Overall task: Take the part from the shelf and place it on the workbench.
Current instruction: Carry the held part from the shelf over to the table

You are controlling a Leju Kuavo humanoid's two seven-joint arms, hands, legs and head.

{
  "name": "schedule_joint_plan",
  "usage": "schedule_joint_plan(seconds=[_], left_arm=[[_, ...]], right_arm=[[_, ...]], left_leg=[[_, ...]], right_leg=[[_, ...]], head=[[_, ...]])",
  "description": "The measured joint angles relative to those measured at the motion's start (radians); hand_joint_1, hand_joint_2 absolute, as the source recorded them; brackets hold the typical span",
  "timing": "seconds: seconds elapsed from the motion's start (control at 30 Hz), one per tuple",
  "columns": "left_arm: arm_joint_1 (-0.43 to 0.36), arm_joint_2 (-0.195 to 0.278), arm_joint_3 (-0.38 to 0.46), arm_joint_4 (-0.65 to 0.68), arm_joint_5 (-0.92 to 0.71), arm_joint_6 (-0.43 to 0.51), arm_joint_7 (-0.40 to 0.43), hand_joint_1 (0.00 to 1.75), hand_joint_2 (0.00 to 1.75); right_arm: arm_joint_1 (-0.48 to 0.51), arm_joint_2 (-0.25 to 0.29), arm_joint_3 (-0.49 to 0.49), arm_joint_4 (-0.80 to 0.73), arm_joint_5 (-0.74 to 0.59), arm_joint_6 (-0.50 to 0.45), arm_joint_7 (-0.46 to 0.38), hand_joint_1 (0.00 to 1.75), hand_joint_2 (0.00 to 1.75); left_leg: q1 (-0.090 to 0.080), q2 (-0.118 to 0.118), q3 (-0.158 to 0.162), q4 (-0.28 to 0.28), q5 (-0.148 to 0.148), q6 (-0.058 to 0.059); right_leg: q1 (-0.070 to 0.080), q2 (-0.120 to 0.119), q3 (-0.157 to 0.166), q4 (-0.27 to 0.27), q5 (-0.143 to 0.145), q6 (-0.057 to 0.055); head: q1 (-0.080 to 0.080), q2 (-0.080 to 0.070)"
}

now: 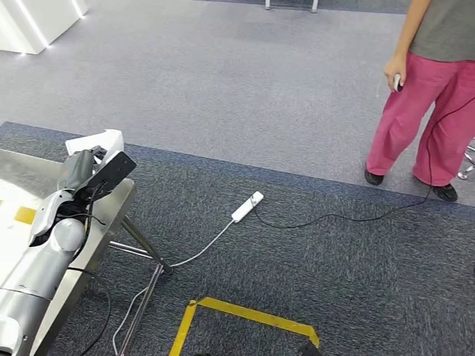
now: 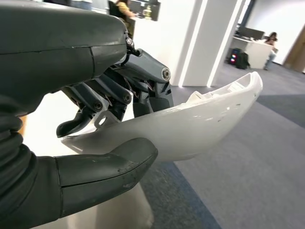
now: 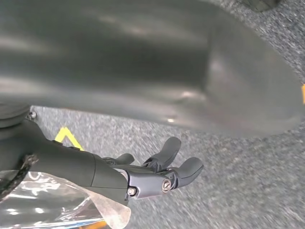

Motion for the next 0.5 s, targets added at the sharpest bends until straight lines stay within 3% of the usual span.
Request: schedule_joint_plan(seconds=[0.07, 0.1, 0.17, 0.23, 0.3, 0.37, 0.4, 0.43, 0.5], left_arm=[[-0.006, 0.000, 0.001, 0.000, -0.003, 0.000, 0.002, 1.75, 1.75], [-0.008, 0.000, 0.001, 0.000, -0.004, 0.000, 0.002, 1.75, 1.75], [-0.009, 0.001, 0.003, 0.000, -0.006, 0.001, 0.001, 1.75, 1.75], [-0.012, 0.003, 0.006, 0.000, -0.008, 0.002, -0.001, 1.75, 1.75], [-0.017, 0.000, 0.007, 0.001, -0.009, 0.001, -0.002, 1.75, 1.75], [-0.016, -0.003, 0.007, 0.002, -0.011, 0.000, -0.002, 1.75, 1.75], [-0.014, -0.004, 0.007, 0.002, -0.013, 0.000, -0.001, 1.75, 1.75], [-0.012, -0.005, 0.007, 0.003, -0.014, 0.000, -0.002, 1.75, 1.75], [-0.011, -0.006, 0.007, 0.005, -0.017, 0.000, -0.002, 1.75, 1.75]], right_arm=[[0.000, 0.000, -0.001, -0.003, 0.003, 0.000, 0.005, 0.00, 0.00], [0.000, 0.000, -0.002, -0.004, 0.005, -0.001, 0.005, 0.00, 0.00], [0.000, 0.001, -0.005, -0.004, 0.008, -0.001, 0.002, 0.00, 0.00], [-0.002, 0.003, -0.009, -0.004, 0.010, -0.002, -0.003, 0.00, 0.00], [-0.003, 0.004, -0.013, -0.004, 0.013, -0.002, -0.006, 0.00, 0.00], [0.002, 0.005, -0.015, -0.003, 0.015, -0.002, -0.006, 0.00, 0.00], [0.004, 0.005, -0.016, -0.002, 0.017, -0.001, -0.006, 0.00, 0.00], [0.004, 0.005, -0.017, -0.002, 0.019, -0.001, -0.006, 0.00, 0.00], [0.003, 0.005, -0.021, 0.000, 0.024, -0.001, -0.009, 0.00, 0.00]], left_leg=[[-0.014, 0.050, 0.054, -0.109, 0.030, 0.012], [-0.020, 0.063, 0.062, -0.129, 0.029, 0.019], [-0.022, 0.042, 0.062, -0.136, 0.029, 0.030], [-0.016, 0.016, 0.067, -0.143, 0.033, 0.043], [-0.012, -0.011, 0.069, -0.147, 0.035, 0.052], [-0.013, -0.042, 0.070, -0.146, 0.035, 0.056], [-0.014, -0.058, 0.070, -0.146, 0.035, 0.057], [-0.013, -0.075, 0.071, -0.145, 0.034, 0.056], [-0.011, -0.106, 0.072, -0.141, 0.032, 0.052]], right_leg=[[0.005, -0.023, 0.006, 0.001, -0.007, 0.008], [0.008, -0.035, 0.008, 0.001, -0.010, 0.013], [0.008, -0.057, 0.012, 0.000, -0.017, 0.023], [0.004, -0.019, 0.002, 0.030, -0.040, 0.030], [0.002, 0.046, -0.052, 0.142, -0.094, 0.032], [0.003, 0.067, -0.125, 0.273, -0.137, 0.032], [0.003, 0.069, -0.146, 0.299, -0.134, 0.032], [0.003, 0.071, -0.148, 0.284, -0.109, 0.031], [0.000, 0.094, -0.104, 0.159, -0.027, 0.029]], head=[[0.000, 0.000], [0.000, 0.000], [0.000, 0.000], [0.003, 0.000], [0.009, 0.000], [0.012, 0.000], [0.012, 0.000], [0.013, 0.000], [0.013, 0.000]])
